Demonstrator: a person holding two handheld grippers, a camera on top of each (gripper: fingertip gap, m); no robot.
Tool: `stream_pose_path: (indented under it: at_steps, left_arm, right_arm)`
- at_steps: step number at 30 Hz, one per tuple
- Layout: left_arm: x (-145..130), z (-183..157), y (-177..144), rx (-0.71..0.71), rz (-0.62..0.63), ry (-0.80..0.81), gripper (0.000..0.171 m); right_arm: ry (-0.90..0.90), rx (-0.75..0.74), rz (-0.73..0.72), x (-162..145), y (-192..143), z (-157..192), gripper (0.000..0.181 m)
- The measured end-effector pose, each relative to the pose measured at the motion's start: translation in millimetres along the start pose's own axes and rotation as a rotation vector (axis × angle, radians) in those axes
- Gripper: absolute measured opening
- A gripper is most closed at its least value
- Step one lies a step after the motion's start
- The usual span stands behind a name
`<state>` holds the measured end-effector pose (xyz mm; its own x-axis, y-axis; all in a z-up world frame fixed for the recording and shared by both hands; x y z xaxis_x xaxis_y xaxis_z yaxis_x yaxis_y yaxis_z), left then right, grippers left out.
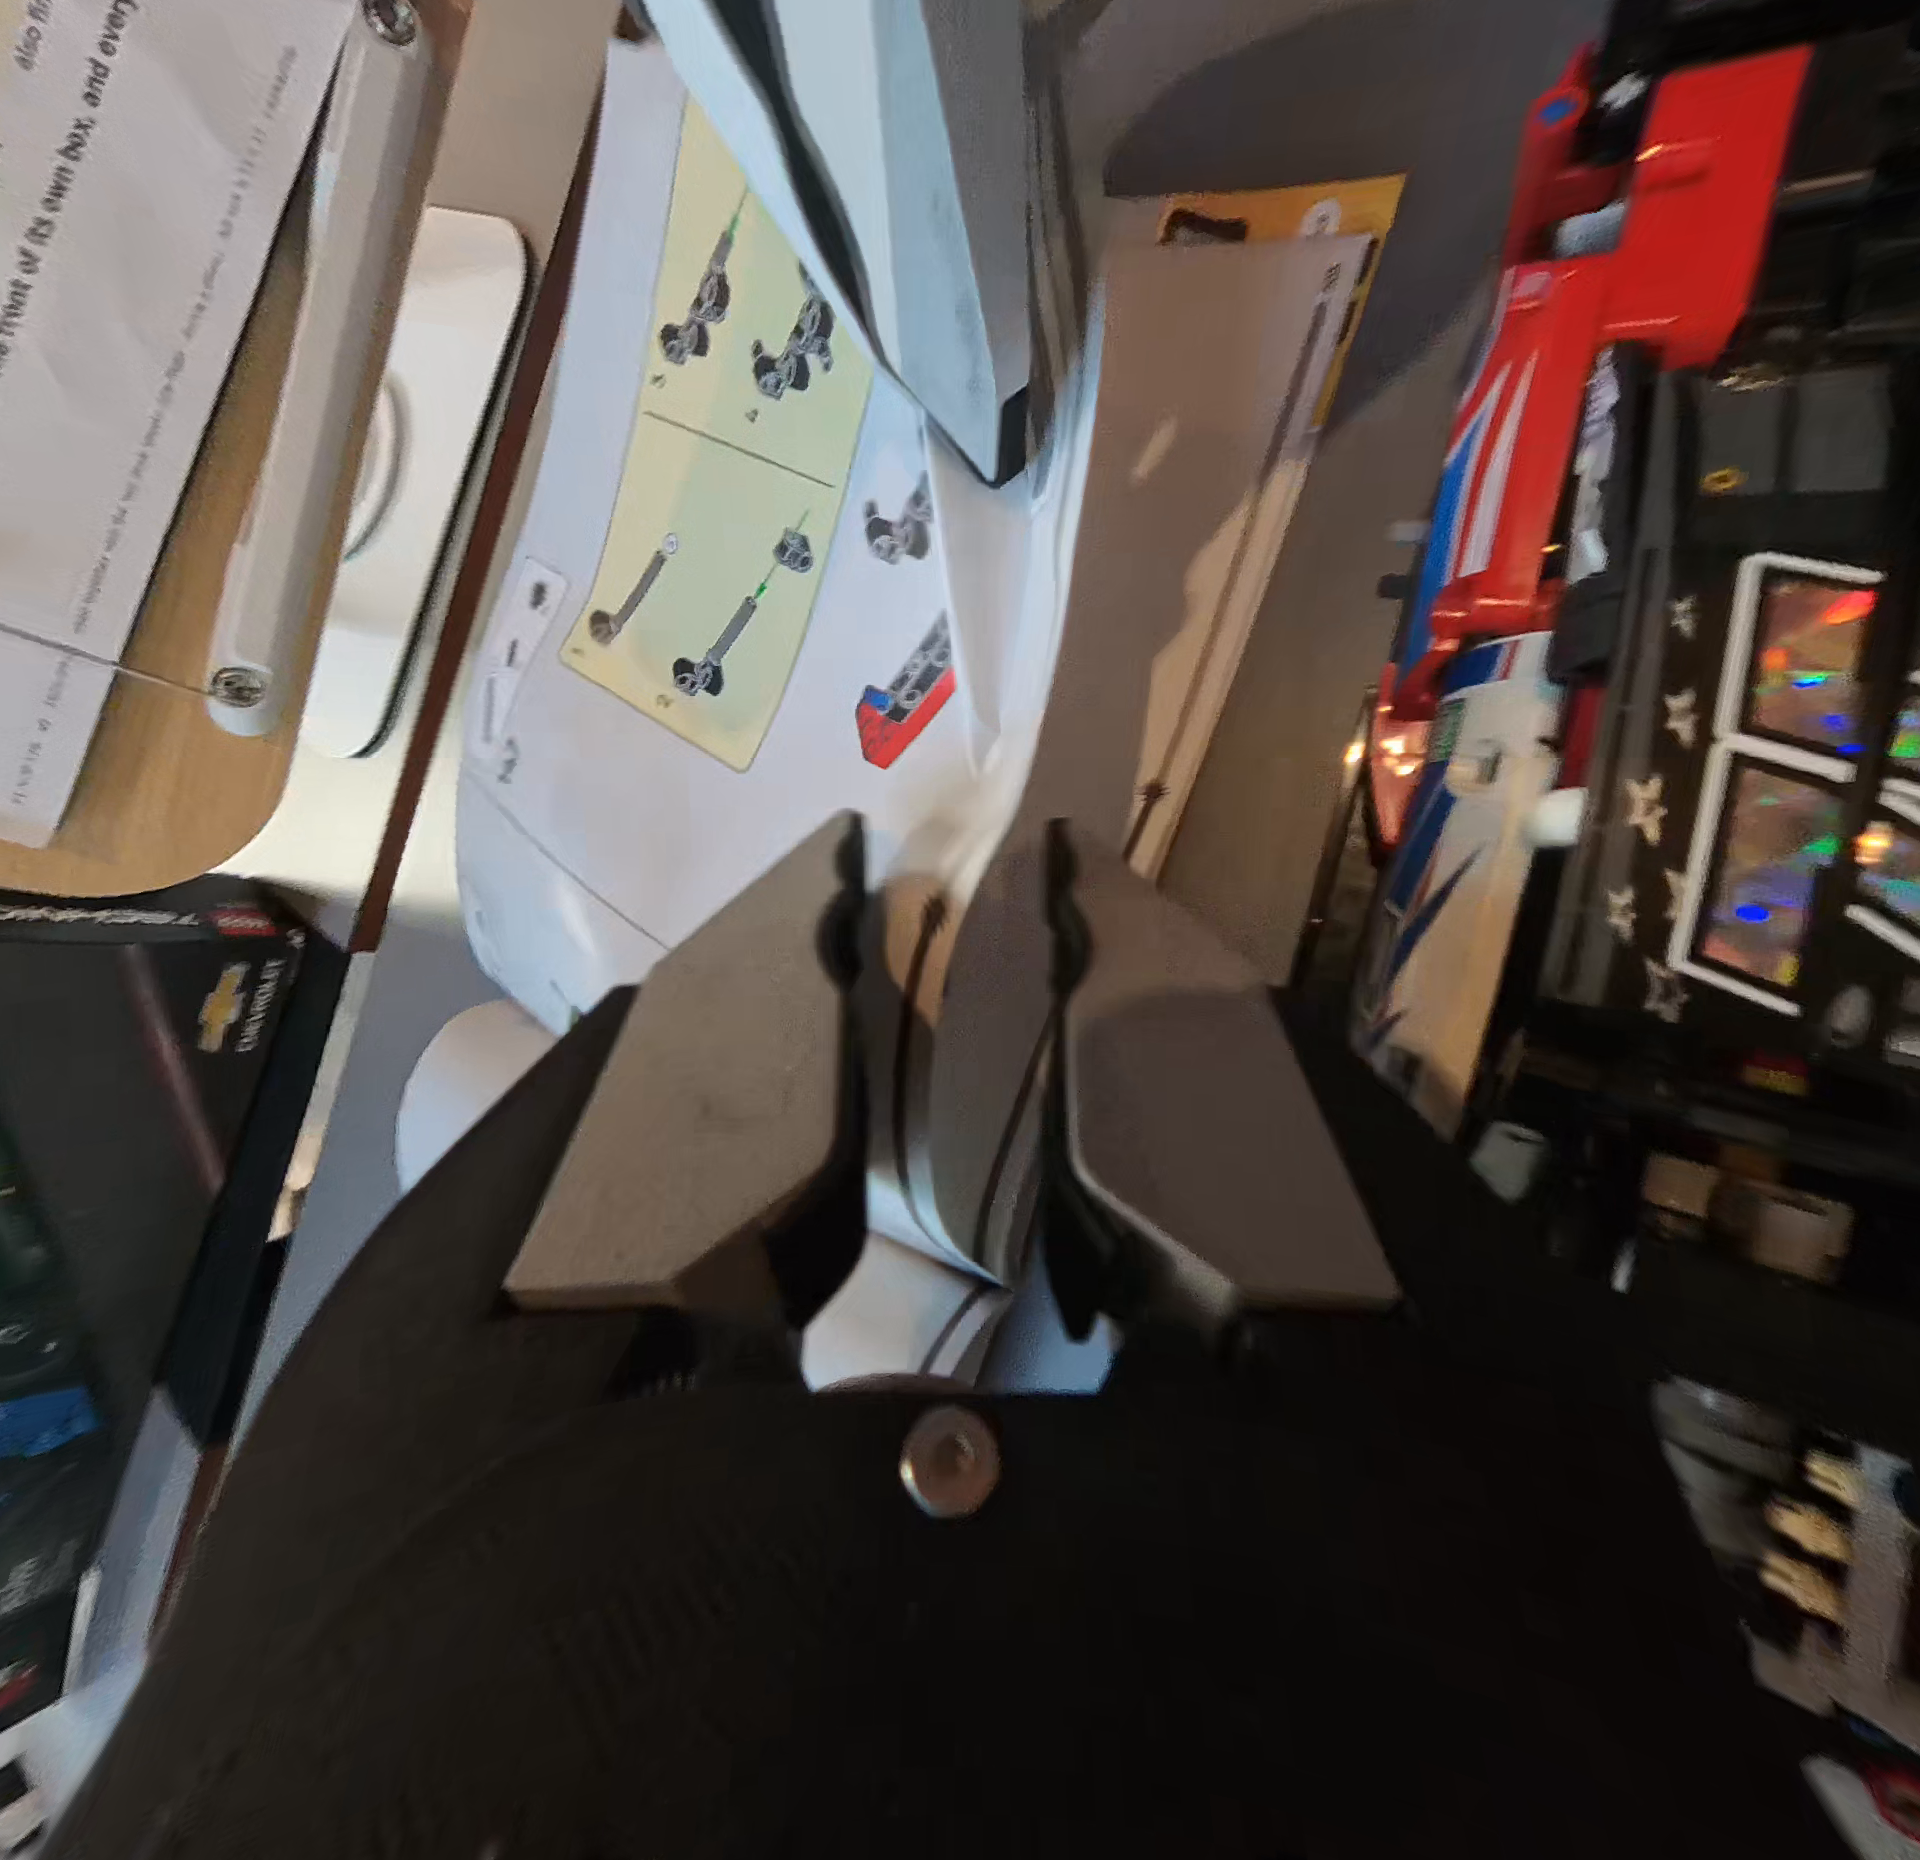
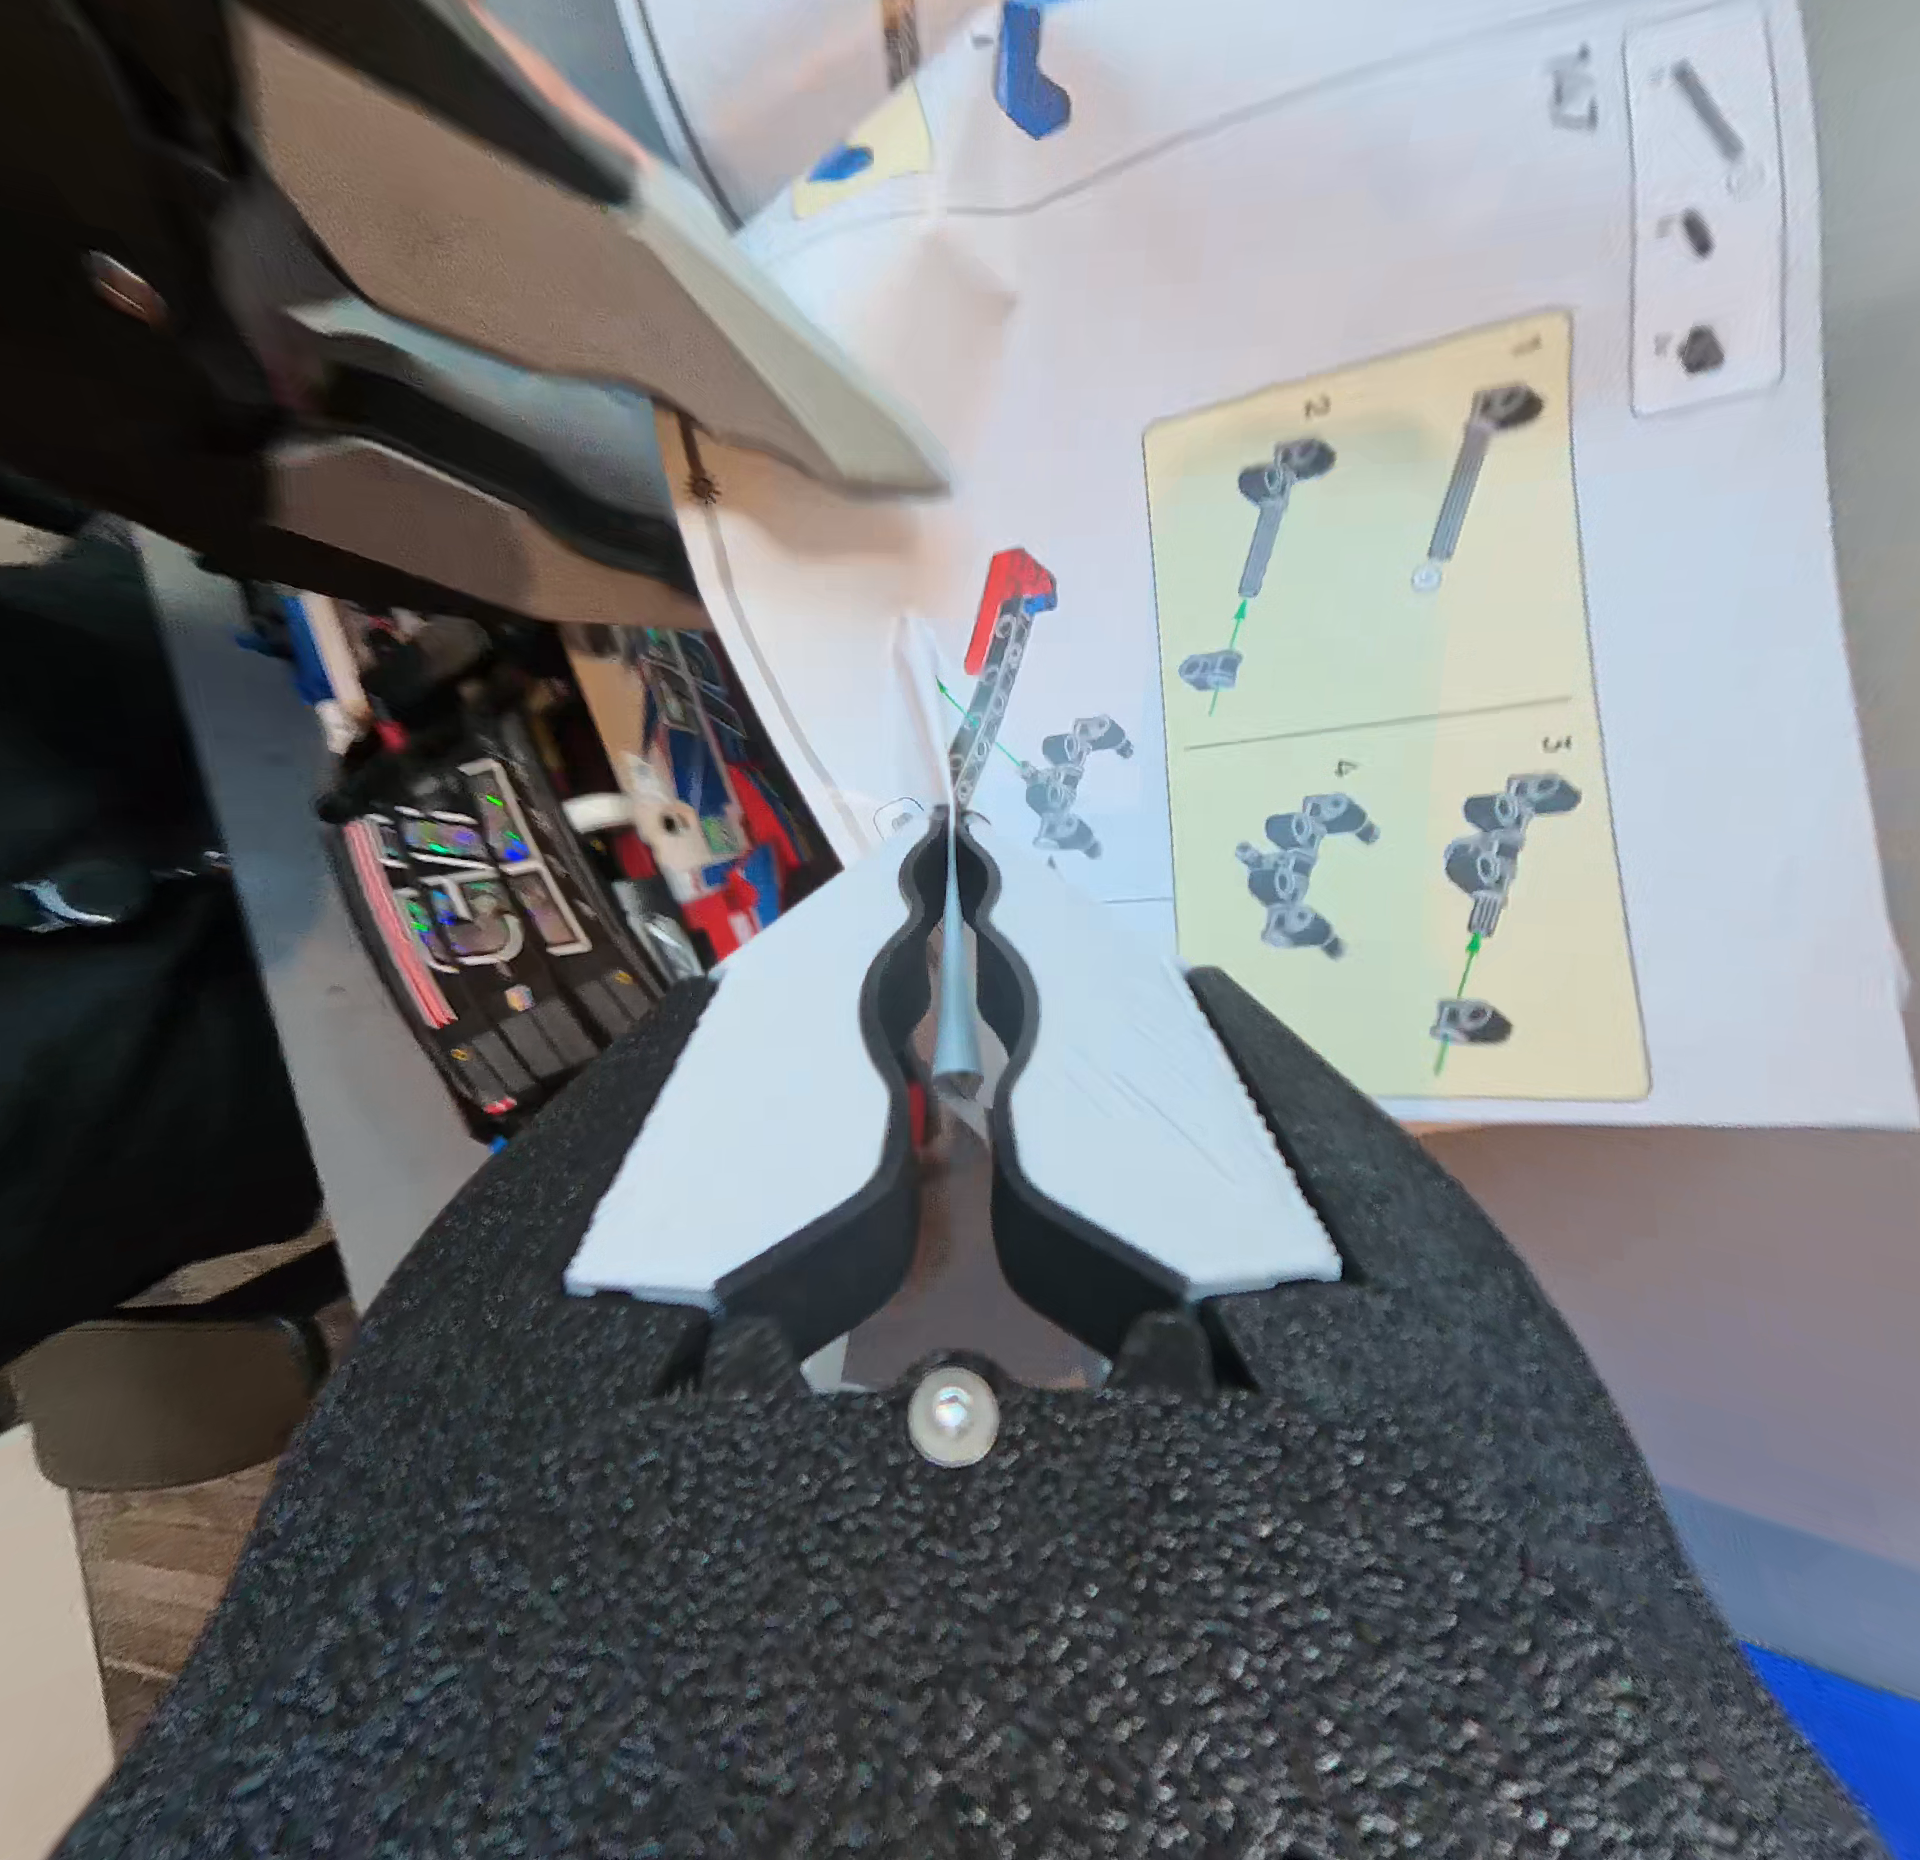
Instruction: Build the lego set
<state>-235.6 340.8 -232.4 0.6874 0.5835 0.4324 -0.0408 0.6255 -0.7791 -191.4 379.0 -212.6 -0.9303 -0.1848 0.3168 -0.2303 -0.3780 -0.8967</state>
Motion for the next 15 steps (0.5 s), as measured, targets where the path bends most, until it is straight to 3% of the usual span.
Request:
stream_pose_path:
  at_steps: [1,3,5,7,10,12,15]
  left_arm:
    - [-4,6,1,0.049,0.026,0.012,0.013]
    - [-9,20,-6,0.156,0.019,0.007,0.000]
    - [-19,34,-18,0.219,-0.009,-0.057,0.000]
    - [-35,50,-33,0.273,-0.057,-0.171,0.000]
    - [-68,62,-51,0.261,-0.120,-0.352,0.000]
    - [-90,72,-64,0.267,-0.152,-0.469,0.000]
    - [-121,84,-84,0.275,-0.176,-0.593,0.002]
  right_arm:
    - [-0.006,-0.004,-0.016,8,-3,4,0.000]
    - [-0.034,-0.087,-0.060,25,-13,6,0.005]
    - [-0.041,-0.212,-0.170,48,-39,6,0.024]
    - [-0.024,-0.390,-0.363,69,-84,5,0.020]
    - [-0.006,-0.470,-0.716,84,-144,26,0.016]
    - [0.024,-0.461,-0.804,78,-153,31,0.012]
    - [0.071,-0.425,-0.737,60,-127,27,0.013]
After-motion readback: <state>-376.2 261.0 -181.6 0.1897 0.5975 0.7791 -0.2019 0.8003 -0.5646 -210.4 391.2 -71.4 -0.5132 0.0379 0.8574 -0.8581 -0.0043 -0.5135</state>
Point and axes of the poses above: each gripper's, where its closed fingertips meet, y out along the fingers, x out of its top, z = x × y across the jaws, the point moved 1 cm from there along -y, back along the fingers, and after that the axes turned 7 degrees about z, right-handed, at the moved point
